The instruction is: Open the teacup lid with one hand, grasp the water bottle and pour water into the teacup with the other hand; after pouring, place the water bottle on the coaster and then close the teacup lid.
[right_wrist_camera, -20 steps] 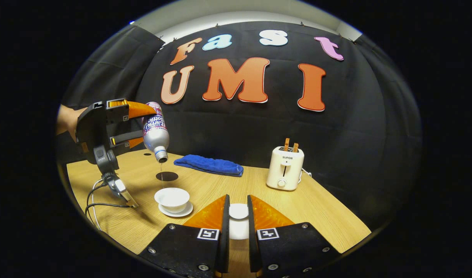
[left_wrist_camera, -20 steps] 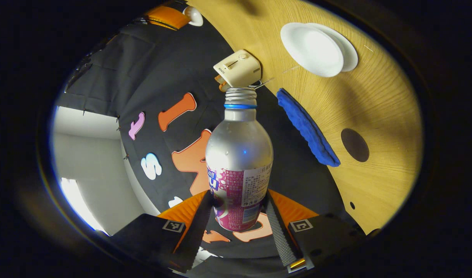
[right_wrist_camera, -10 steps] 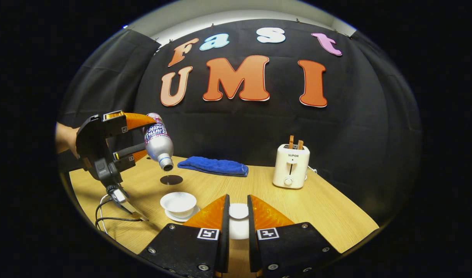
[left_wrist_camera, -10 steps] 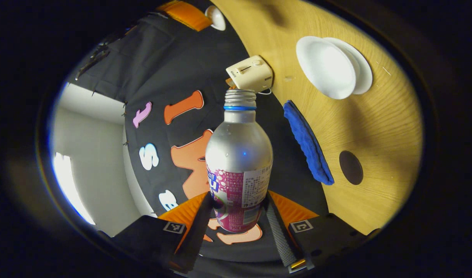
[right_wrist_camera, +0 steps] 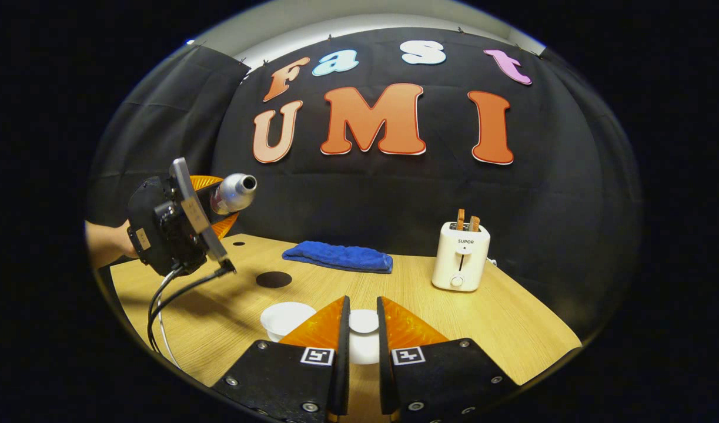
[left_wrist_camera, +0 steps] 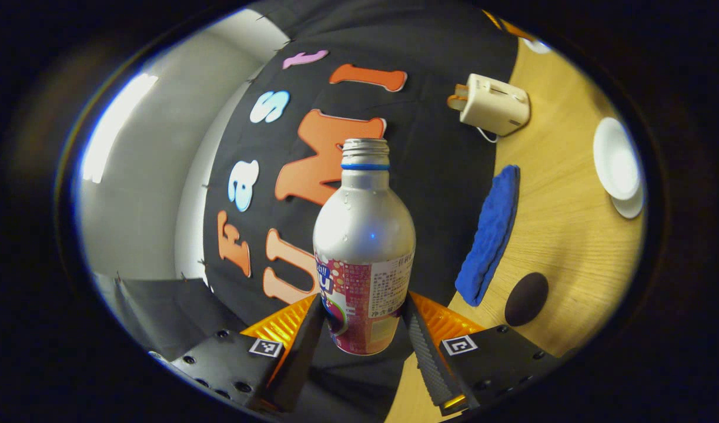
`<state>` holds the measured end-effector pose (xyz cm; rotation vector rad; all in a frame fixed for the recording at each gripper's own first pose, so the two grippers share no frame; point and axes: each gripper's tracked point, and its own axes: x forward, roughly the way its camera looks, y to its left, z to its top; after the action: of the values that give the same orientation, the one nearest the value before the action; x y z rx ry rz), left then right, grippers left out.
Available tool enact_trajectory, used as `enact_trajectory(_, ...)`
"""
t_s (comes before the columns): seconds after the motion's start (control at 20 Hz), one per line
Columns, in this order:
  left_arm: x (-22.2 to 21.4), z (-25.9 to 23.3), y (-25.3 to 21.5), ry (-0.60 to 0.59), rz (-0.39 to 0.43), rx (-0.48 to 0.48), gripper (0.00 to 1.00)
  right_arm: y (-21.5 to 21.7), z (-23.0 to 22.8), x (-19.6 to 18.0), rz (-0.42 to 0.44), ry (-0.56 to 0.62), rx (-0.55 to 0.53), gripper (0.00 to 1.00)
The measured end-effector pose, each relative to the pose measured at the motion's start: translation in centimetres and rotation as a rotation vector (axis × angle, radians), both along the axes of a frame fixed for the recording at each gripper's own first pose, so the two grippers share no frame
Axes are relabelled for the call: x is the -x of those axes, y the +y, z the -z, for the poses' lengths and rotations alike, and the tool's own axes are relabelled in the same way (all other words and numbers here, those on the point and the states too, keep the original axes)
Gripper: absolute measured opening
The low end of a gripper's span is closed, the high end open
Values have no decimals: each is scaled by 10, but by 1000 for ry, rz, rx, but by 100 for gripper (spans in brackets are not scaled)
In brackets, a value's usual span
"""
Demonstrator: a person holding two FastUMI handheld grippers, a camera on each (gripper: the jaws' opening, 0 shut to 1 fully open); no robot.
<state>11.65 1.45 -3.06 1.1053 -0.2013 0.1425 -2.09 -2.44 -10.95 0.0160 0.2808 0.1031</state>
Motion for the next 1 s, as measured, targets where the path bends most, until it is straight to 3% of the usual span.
enact_trajectory(0.4,-14,-12,8,-40,46,604,80,17,-6,-15,-18,2,-1,22)
enact_trajectory(0.65,-45,24,-11,128,135,906,80,35,-9,-18,-47,-2,9,22)
enact_trajectory(0.75,-51,47,-11,182,127,999,84,40,-6,-20,-61,1,8,22)
enact_trajectory(0.8,-52,55,-11,207,120,1050,80,42,-6,-20,-68,5,5,22)
enact_trajectory(1.0,-64,93,-15,324,102,1230,80,50,0,-26,-83,18,-9,22)
